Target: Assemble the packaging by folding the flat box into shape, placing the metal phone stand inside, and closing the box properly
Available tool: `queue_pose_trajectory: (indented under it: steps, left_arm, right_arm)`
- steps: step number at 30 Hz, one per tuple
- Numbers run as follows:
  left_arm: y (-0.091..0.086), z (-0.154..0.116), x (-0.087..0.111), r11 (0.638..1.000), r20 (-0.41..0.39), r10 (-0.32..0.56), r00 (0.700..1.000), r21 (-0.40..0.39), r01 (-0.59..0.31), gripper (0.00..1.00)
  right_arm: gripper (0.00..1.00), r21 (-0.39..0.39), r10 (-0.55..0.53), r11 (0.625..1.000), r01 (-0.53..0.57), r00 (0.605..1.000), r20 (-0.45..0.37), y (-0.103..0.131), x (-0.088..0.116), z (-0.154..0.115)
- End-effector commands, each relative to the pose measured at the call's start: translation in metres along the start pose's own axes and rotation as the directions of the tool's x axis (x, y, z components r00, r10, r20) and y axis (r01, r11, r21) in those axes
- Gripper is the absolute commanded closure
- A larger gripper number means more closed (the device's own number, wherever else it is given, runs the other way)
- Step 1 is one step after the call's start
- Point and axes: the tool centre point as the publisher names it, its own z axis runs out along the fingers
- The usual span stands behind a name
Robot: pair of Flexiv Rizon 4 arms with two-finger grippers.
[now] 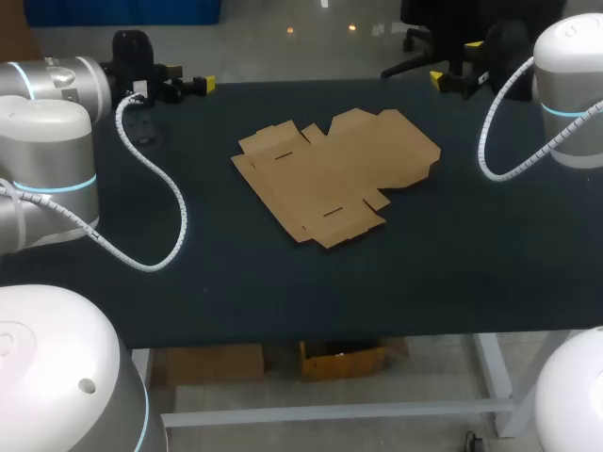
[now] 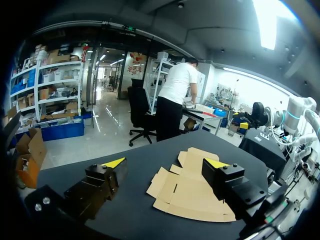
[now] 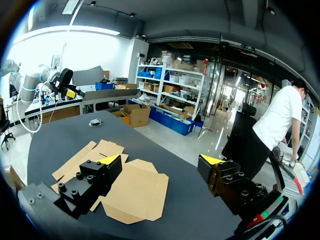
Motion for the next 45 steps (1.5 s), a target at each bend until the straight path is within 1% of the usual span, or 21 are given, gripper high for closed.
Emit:
queue_pose_trajectory:
  steps: [1,14,20,22,23,26,27,28,30,32,34,38,40,45]
  left_arm:
    - [0.0,0.001,0.0,1.0,0.0,0.0,1.0,0.0,0.0,0.0]
    - [0.0,0.001,0.0,1.0,0.0,0.0,1.0,0.0,0.0,0.0]
    - [-0.003,-0.001,0.001,1.0,-0.007,0.006,1.0,-0.023,-0.006,0.0]
    - [-0.003,-0.001,0.002,0.999,-0.003,-0.002,1.0,-0.043,0.002,0.0]
    - [-0.004,-0.001,0.002,0.999,-0.004,-0.004,1.0,-0.051,0.004,0.0]
    - [-0.004,-0.002,0.004,0.997,-0.005,-0.014,1.0,-0.078,0.014,0.0]
    - [-0.004,-0.002,0.005,0.996,-0.002,-0.017,1.0,-0.085,0.017,0.0]
    - [-0.004,-0.002,0.006,0.995,-0.006,-0.02,1.0,-0.094,0.019,0.0]
    - [-0.004,-0.003,0.007,0.993,-0.004,-0.028,1.0,-0.112,0.027,0.0]
    - [-0.004,-0.003,0.008,0.99,-0.004,-0.037,0.999,-0.136,0.036,0.0]
    - [-0.003,-0.004,0.01,0.985,0.008,-0.035,0.999,-0.168,0.036,0.0]
    - [-0.001,-0.003,0.013,0.972,0.006,-0.056,0.998,-0.227,0.056,0.0]
    - [0.002,-0.004,0.014,0.967,0.007,-0.065,0.998,-0.248,0.065,0.0]
    - [0.008,-0.004,0.017,0.949,0.011,-0.086,0.996,-0.305,0.086,0.0]
  right_arm:
    - [0.0,-0.003,0.0,1.0,0.0,1.0,0.002,0.0,0.001,-0.001]
    - [0.0,-0.003,0.0,1.0,0.0,1.0,0.002,0.0,0.001,-0.001]
    - [0.0,0.016,0.014,1.0,-0.014,1.0,-0.017,-0.001,0.001,0.0]
    - [0.0,0.045,0.032,0.998,-0.032,0.999,-0.02,-0.003,0.0,0.001]
    - [0.0,0.044,0.04,0.998,-0.039,0.999,-0.027,-0.003,0.0,0.0]
    - [0.0,0.087,0.066,0.994,-0.063,0.997,-0.038,-0.006,0.0,-0.001]
    - [0.0,0.112,0.074,0.991,-0.069,0.997,-0.037,-0.007,0.0,-0.001]
    - [0.0,0.109,0.081,0.991,-0.076,0.996,-0.043,-0.008,0.0,0.0]
    - [0.0,0.134,0.107,0.986,-0.099,0.993,-0.051,-0.01,0.0,-0.003]
    - [0.0,0.14,0.122,0.984,-0.113,0.991,-0.062,-0.012,0.002,-0.005]
    - [0.0,0.163,0.141,0.978,-0.129,0.988,-0.066,-0.015,0.003,-0.007]
    - [0.0,0.222,0.2,0.959,-0.179,0.977,-0.077,-0.022,0.006,-0.008]
    - [0.0,0.228,0.223,0.953,-0.2,0.971,-0.08,-0.025,0.008,-0.01]
    - [0.0,0.27,0.289,0.927,-0.261,0.955,-0.068,-0.033,0.01,-0.014]
